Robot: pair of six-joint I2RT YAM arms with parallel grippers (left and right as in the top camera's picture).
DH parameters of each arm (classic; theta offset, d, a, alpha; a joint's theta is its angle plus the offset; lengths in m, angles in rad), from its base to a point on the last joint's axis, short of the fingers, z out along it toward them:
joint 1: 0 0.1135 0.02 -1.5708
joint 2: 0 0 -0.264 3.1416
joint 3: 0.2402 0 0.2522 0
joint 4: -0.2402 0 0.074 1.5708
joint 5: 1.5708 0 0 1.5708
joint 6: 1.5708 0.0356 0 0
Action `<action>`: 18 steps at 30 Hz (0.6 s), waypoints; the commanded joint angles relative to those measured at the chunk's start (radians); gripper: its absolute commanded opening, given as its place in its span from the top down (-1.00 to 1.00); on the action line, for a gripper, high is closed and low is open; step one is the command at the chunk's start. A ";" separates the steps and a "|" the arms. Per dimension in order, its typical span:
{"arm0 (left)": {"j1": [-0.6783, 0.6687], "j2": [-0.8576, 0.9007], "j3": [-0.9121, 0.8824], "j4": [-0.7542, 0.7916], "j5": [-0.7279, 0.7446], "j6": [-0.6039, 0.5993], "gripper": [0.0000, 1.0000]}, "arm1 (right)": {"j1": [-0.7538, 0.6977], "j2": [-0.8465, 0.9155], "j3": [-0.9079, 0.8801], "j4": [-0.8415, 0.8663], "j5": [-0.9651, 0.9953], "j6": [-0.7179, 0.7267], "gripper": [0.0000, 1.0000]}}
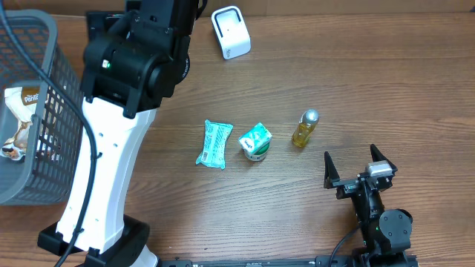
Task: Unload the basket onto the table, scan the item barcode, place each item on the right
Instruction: 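Carry the wipes pack past the scanner and drop it on the table, then return the left gripper into the basket over the Pantree bag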
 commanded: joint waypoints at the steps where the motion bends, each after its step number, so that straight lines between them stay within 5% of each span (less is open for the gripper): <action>1: 0.051 -0.028 0.017 -0.014 -0.182 0.040 -0.99 | -0.006 -0.007 -0.010 0.006 -0.005 -0.001 -1.00; 18: 0.668 -0.029 0.016 0.047 0.513 0.042 -0.99 | -0.006 -0.007 -0.010 0.006 -0.005 -0.001 -1.00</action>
